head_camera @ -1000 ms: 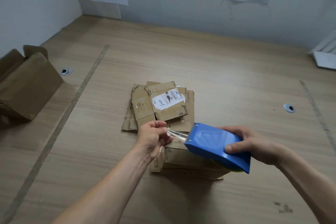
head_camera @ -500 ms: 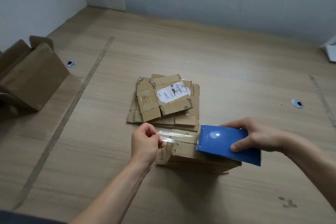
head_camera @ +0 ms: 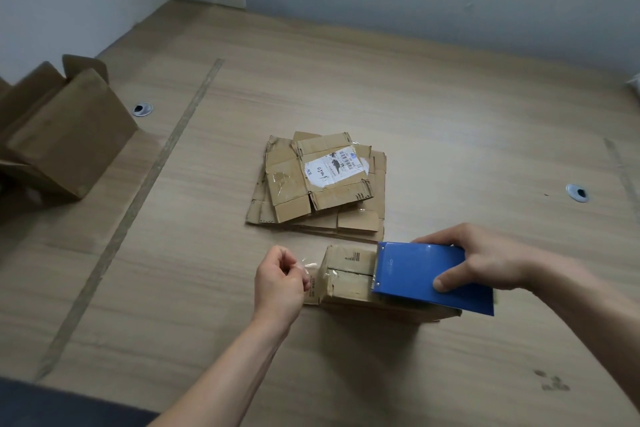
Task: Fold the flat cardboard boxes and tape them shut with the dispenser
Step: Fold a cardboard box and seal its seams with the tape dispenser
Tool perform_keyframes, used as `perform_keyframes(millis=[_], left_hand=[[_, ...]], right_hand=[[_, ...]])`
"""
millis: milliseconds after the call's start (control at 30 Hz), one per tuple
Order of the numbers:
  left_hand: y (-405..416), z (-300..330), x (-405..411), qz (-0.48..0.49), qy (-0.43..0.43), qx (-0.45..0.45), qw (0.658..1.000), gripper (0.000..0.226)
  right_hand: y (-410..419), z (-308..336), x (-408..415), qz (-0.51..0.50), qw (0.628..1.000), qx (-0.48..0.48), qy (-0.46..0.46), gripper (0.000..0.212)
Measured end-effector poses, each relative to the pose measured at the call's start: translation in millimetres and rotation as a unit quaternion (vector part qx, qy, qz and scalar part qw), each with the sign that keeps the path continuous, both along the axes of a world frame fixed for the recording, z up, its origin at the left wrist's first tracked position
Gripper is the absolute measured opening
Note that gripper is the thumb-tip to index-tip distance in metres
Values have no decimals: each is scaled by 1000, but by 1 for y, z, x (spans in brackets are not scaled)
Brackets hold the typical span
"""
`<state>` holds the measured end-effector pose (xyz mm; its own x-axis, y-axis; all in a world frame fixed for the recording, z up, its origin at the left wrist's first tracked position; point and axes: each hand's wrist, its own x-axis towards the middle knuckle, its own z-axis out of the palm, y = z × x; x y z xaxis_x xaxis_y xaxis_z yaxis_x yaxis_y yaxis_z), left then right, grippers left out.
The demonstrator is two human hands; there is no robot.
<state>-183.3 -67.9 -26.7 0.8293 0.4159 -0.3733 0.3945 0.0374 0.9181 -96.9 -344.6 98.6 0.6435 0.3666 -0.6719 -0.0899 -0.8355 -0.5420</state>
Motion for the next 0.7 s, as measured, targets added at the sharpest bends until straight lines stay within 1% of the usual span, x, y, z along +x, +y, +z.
perform_keyframes(millis=[67,167,233,267,300,367,400,433,467,500,533,567,633,700], left_hand=[[-1,-12,-1,-5,28,12,1000,37],[4,-40,-10,4,105,81,991,33],[4,-45,-21,14,136,120,983,32],[2,-41,-24,23,128,138,982,30],[-2,-34,-28,42,101,154,982,28],[-10,-13,-34,54,-13,189,981,17],[-17,-3,-37,26,-73,213,974,21],[-24,6,-39,-38,-111,247,962,40],[-32,8,-41,-116,-126,283,944,62],[-38,6,-43,-186,-107,316,924,78],[-44,2,-43,-240,-65,342,906,83],[-49,-3,-43,-270,-21,358,894,82],[-56,-8,-40,-292,38,349,890,75],[-57,-7,-37,-292,51,344,891,70]], right_hand=[[2,0,-2,1,1000,-5,-1,63],[2,1,-4,-7,1000,-11,-4,62],[2,0,-5,-10,1000,-13,-6,62],[3,0,-5,-9,1000,-17,-8,62],[3,-1,-5,-6,1000,-20,-9,62],[4,-2,-4,-2,1000,-20,-11,57],[4,-2,-3,0,1000,-19,-11,54],[3,-1,-3,0,1000,-17,-10,51],[3,-1,-3,0,1000,-14,-9,49],[3,-1,-3,-1,1000,-13,-8,49],[3,-2,-3,-3,1000,-13,-7,49],[3,-2,-4,-4,1000,-13,-8,50],[2,-4,-5,-4,1000,-11,-14,51],[2,-6,-4,-5,1000,-9,-17,52]])
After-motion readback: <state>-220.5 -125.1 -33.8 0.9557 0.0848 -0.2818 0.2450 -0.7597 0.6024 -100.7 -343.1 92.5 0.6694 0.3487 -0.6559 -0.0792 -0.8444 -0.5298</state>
